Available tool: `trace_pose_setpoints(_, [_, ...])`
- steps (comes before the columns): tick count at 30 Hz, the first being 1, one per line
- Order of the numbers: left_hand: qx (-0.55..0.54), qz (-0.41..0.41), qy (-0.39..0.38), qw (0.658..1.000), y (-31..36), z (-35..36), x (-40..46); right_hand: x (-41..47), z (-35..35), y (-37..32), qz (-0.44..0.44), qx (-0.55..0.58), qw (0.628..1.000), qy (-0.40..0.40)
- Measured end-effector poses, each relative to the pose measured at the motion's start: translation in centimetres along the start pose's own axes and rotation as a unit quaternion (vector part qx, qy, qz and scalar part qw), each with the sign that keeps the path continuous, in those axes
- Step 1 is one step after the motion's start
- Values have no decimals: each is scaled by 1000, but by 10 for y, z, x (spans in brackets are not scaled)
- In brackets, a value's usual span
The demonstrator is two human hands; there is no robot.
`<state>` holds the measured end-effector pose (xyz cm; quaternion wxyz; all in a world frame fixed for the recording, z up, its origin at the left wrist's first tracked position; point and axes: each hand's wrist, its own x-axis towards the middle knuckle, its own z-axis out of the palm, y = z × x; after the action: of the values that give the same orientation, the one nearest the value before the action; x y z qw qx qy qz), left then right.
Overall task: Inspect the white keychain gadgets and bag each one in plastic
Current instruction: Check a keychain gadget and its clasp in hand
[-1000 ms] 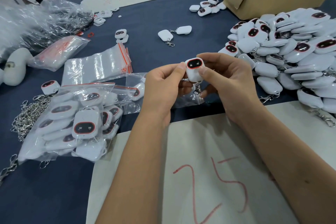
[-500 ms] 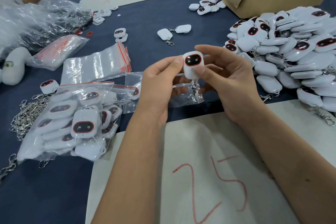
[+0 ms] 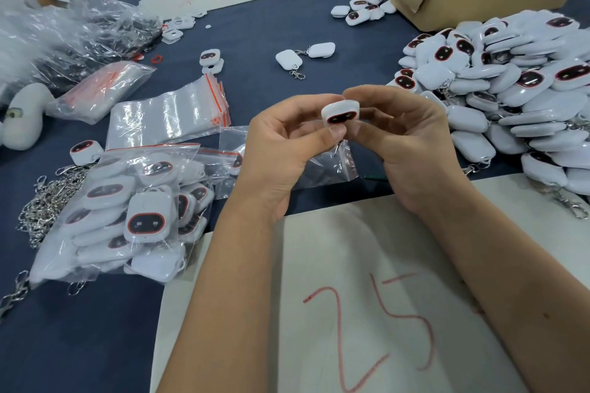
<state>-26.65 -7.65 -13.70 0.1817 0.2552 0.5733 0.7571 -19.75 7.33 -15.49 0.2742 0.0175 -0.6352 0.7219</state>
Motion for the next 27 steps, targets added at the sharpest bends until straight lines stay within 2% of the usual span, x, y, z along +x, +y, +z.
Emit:
trace_pose_setpoints(4, [15, -3, 7, 1000, -1, 0, 1, -1, -1, 2, -1, -11, 1000, 8])
trace_pose_setpoints(8, [28, -41, 24, 998, -2, -2, 1, -1, -1, 3, 22, -1, 999, 34])
trace_pose_setpoints(12, [45, -110, -43, 992, -3, -2, -1, 2, -3, 4, 58, -18, 995, 75])
trace_pose_setpoints(14, [54, -151, -68, 985, -3, -1, -2, 1, -3, 4, 77, -30, 995, 60])
trace_pose_setpoints(17, [61, -188, -44, 979, -3, -4, -3, 0, -3, 4, 100, -45, 994, 23])
trace_pose_setpoints(22, [35, -214, -25, 976, 3, -8, -2, 0, -3, 2, 99, -61, 993, 0])
trace_pose_setpoints(27, [5, -237, -41, 971, 9, -7, -1, -2, -2, 2, 92, -73, 993, -3])
